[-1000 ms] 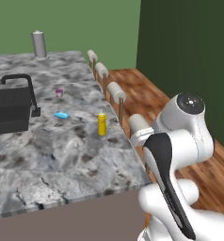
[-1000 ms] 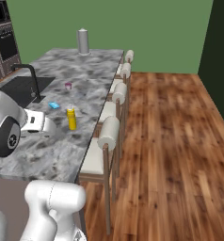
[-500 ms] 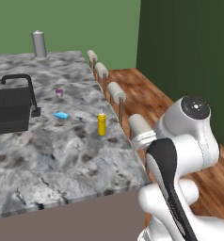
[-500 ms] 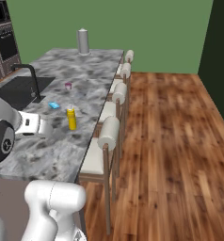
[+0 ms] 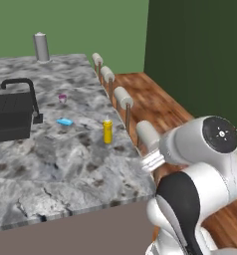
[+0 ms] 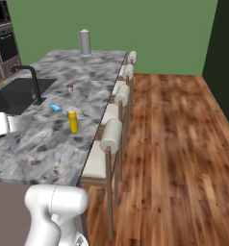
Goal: Move the mustard and oil and vinegar bottle from the cabinet to the dining counter.
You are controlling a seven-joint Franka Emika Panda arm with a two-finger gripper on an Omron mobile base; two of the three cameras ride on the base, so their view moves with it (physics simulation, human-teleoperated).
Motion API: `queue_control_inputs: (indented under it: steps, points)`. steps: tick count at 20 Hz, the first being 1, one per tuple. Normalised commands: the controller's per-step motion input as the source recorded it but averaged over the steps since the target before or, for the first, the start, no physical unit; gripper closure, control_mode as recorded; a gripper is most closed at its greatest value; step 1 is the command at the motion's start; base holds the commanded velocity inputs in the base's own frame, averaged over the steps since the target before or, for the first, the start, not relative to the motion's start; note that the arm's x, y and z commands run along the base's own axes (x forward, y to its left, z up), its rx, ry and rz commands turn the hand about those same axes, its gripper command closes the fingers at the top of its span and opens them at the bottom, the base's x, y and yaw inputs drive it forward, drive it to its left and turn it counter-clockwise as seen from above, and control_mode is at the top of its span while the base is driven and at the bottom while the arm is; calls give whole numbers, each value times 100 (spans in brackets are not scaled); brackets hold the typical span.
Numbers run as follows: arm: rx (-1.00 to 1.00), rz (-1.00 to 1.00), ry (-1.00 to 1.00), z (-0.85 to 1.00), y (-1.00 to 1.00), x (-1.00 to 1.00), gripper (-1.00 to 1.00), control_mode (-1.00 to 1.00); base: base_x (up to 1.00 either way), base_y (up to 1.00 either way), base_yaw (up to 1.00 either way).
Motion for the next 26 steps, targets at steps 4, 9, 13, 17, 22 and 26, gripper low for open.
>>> queue_control_inputs:
  steps: [4,9,13,17,22,26]
  points:
    - [-15,52,-20,-18,58,-13,-100,-100,0,0,0]
    - [3,27,6,-21,9,10,-100,-100,0,0,0]
    - [7,21,1,-30,7,20,-100,-100,0,0,0]
    - [0,0,0,-21,11,18,-100,-100,0,0,0]
    - [0,0,0,-4,7,3,-100,-100,0,0,0]
    - [0,0,0,0,0,0,-100,-100,0,0,0]
